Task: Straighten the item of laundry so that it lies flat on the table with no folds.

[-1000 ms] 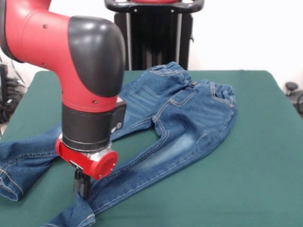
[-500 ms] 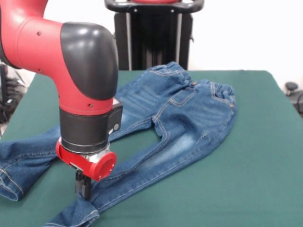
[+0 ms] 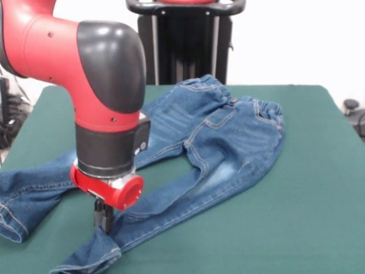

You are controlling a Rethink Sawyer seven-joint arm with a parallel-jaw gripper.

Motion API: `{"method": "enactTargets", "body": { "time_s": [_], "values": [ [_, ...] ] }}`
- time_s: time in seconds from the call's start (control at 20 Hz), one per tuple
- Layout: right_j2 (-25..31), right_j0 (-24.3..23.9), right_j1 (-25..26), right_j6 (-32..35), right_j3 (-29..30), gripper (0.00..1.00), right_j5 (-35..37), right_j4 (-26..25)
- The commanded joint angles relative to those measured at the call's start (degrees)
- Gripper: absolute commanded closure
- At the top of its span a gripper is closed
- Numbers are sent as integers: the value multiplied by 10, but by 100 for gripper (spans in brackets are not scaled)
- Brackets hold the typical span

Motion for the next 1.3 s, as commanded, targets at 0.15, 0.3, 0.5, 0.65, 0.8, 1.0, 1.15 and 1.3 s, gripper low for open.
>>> {"method": "enactTargets", "body": {
  "time_s": [0.15, 0.3, 0.5, 0.65, 0.8, 1.0, 1.15, 1.3],
  "values": [
    [59, -20, -40, -50, 126, 100, 61, -49],
    [69, -34, -49, -55, 140, 100, 55, -61],
    [84, -57, -56, -61, 161, 100, 32, -79],
    [101, -76, -49, -64, 170, 100, 9, -92],
    [114, -88, -41, -60, 169, 100, 1, -105],
    [118, -90, -41, -58, 165, 100, -8, -133],
    [130, -99, -39, -42, 172, 0, -26, -137],
    [153, -117, -36, -30, 182, 0, -37, -133]
  ]
}}
